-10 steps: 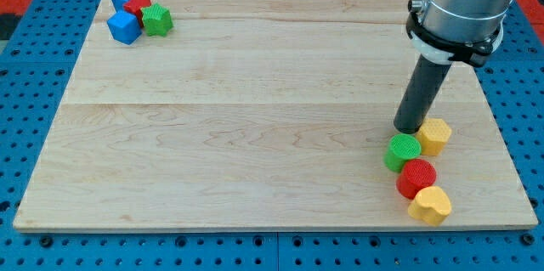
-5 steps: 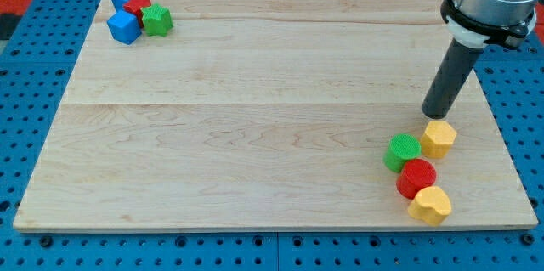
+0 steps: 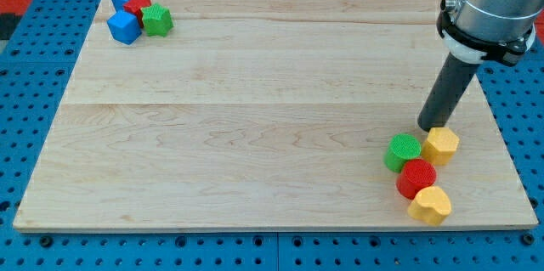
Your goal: Push the yellow hexagon right side of the red circle
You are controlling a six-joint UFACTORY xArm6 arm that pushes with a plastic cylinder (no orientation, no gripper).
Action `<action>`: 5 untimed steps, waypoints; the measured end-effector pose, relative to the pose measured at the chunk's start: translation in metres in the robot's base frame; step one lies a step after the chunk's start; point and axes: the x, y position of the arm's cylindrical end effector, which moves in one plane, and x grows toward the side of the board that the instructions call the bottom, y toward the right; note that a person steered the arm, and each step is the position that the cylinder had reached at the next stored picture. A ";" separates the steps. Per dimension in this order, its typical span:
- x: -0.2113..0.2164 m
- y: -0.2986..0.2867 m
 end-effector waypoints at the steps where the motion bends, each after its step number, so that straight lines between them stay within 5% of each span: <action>1: 0.008 0.000; 5: 0.031 0.000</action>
